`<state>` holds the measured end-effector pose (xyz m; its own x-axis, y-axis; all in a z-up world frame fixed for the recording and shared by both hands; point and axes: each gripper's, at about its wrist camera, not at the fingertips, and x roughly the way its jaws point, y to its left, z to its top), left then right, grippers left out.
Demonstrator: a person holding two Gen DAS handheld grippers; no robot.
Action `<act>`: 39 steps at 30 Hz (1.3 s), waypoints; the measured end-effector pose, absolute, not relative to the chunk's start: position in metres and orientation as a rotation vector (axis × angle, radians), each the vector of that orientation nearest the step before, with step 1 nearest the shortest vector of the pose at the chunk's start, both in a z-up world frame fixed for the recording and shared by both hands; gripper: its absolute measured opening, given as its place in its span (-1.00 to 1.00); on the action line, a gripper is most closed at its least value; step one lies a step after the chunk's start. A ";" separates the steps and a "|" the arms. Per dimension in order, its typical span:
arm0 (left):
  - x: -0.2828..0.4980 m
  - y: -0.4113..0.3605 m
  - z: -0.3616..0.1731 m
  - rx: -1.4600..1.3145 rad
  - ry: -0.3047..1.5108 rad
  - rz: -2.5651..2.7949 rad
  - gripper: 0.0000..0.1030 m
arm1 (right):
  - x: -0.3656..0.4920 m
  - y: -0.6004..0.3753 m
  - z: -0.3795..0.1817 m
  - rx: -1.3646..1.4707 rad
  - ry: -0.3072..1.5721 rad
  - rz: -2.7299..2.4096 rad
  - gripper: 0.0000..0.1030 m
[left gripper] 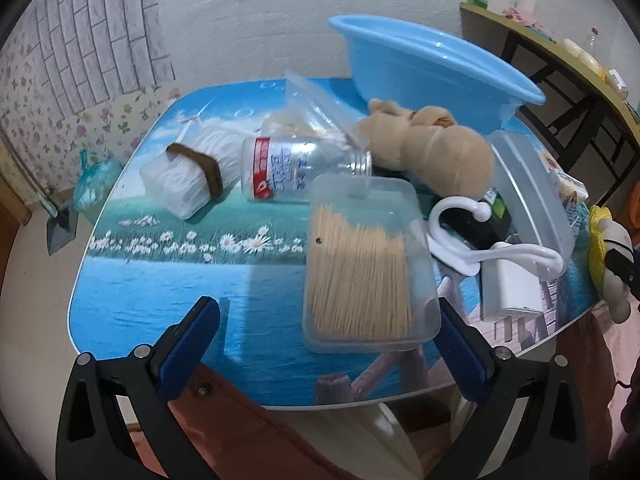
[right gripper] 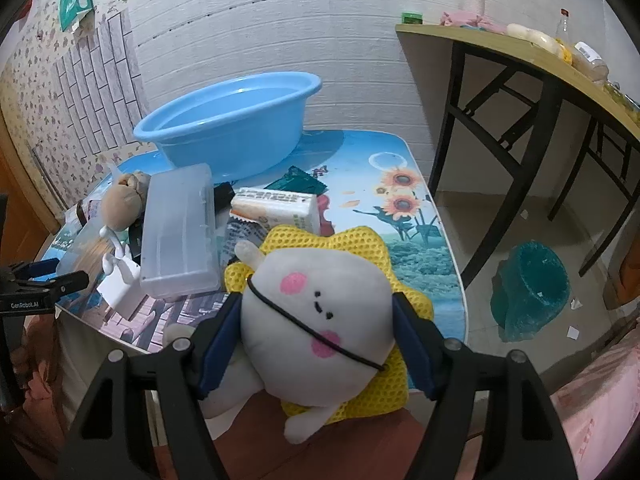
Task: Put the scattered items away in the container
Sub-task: 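Grasp the white plush doll with the right gripper while the left grasps the toothpick box, then carry the doll and toothpick box over the blue basin and release both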
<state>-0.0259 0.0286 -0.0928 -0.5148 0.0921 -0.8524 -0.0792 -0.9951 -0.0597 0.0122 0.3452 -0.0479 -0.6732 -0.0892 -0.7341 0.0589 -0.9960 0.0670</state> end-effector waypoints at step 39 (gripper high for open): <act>-0.033 0.048 -0.103 -1.373 0.090 2.604 1.00 | 0.010 0.338 -0.049 1.260 -0.025 -2.822 0.50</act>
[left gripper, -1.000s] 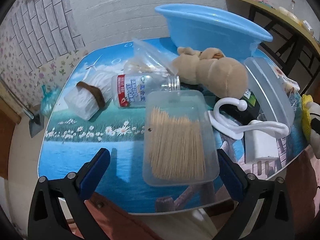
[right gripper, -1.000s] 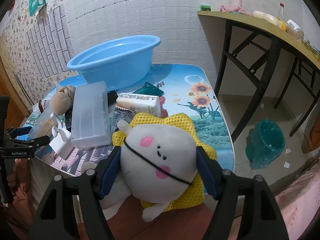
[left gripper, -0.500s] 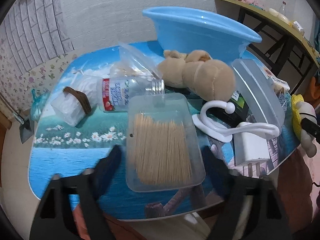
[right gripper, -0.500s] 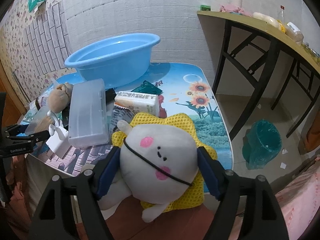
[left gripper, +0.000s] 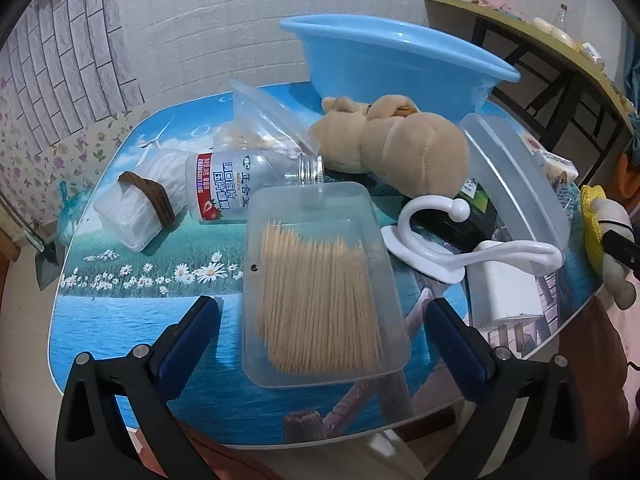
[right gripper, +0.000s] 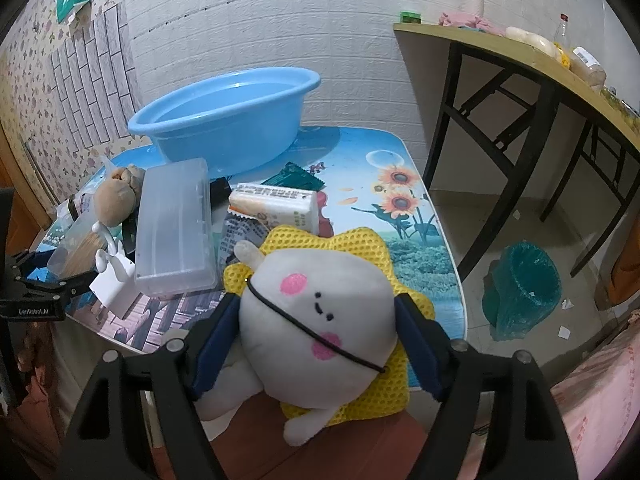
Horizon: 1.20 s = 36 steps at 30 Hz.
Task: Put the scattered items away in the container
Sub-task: 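Carry the doll and toothpick box over the blue basin and release both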
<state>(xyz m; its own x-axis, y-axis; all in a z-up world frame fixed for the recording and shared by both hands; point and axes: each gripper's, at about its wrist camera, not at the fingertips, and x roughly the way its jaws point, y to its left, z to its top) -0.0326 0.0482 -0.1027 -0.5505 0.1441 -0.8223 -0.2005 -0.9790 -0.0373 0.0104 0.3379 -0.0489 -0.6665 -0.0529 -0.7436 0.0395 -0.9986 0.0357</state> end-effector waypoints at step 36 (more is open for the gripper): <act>-0.020 0.030 0.013 -0.899 0.043 2.740 0.21 | -0.012 0.306 0.025 0.957 -0.009 -2.783 0.44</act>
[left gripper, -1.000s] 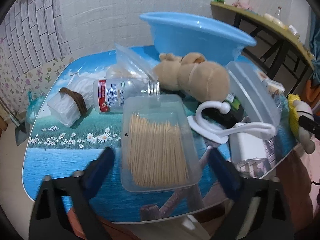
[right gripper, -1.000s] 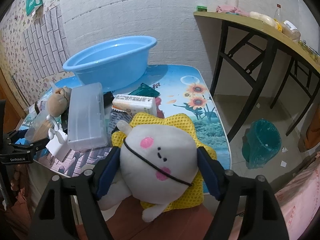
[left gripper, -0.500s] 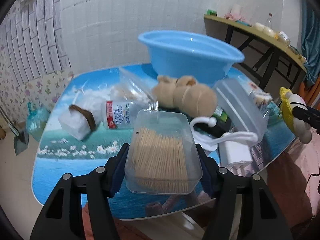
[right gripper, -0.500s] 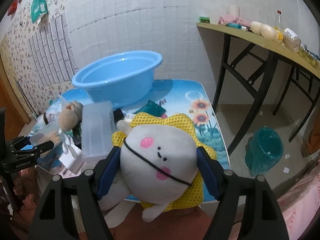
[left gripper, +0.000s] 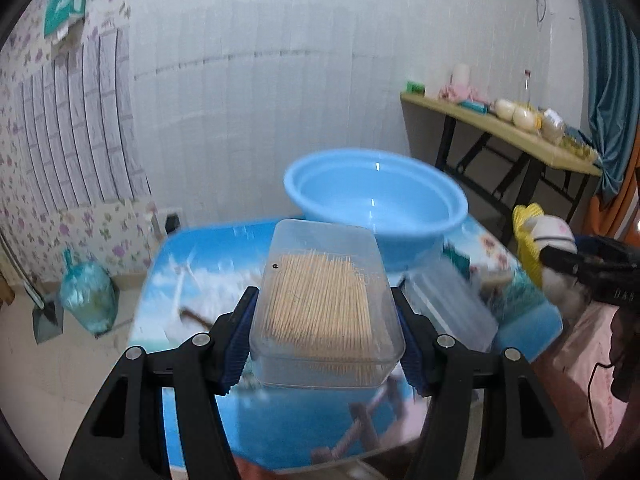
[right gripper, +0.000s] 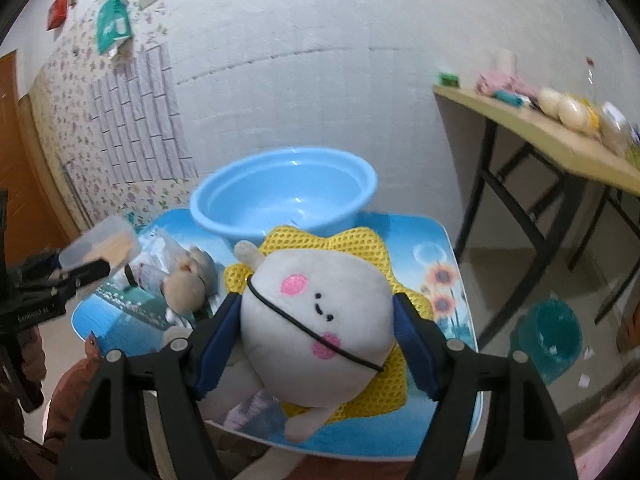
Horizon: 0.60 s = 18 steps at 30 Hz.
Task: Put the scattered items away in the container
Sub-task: 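Carry the doll and toothpick box over the blue basin and release both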
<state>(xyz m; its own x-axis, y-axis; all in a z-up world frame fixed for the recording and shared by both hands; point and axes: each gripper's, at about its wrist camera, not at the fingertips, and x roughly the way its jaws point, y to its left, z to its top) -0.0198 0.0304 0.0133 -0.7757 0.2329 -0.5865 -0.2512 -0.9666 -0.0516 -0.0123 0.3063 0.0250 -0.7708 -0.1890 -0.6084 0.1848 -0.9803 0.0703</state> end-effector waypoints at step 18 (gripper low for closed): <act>-0.129 0.088 0.024 -0.857 0.109 2.651 0.21 | -0.109 0.299 0.038 0.862 0.028 -2.742 0.44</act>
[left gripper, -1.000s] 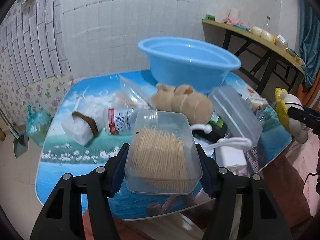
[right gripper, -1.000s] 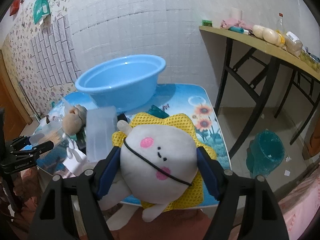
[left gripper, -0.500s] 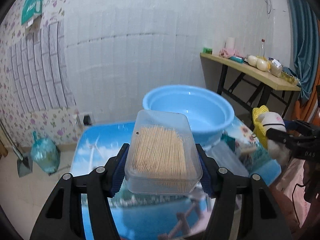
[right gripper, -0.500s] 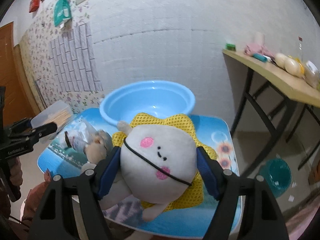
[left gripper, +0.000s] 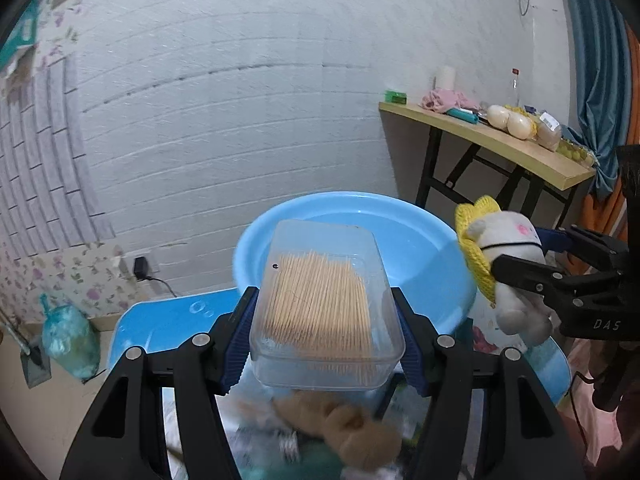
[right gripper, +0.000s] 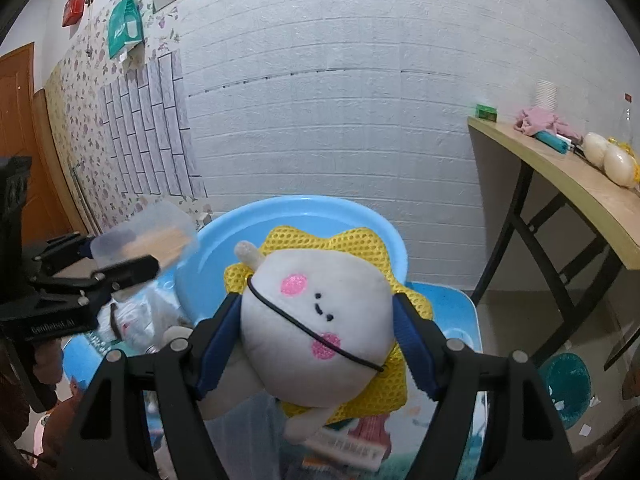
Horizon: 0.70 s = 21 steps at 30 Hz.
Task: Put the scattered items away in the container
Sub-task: 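Carry the doll and toothpick box over the blue basin and release both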
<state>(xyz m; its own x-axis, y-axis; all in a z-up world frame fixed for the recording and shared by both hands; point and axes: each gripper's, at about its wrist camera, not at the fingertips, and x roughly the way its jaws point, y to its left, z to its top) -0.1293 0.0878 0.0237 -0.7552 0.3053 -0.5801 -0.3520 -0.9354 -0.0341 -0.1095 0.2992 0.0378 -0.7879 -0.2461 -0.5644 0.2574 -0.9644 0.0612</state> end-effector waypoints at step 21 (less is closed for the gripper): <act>-0.184 0.111 -0.018 -1.001 0.137 2.585 0.22 | -0.168 0.295 0.015 0.892 0.032 -2.690 0.44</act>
<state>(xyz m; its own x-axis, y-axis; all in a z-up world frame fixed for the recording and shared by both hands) -0.1841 0.1110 -0.0183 -0.6822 0.2986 -0.6674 -0.3675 -0.9292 -0.0401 -0.1678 0.2948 0.0150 -0.7599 -0.2800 -0.5867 0.2940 -0.9529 0.0740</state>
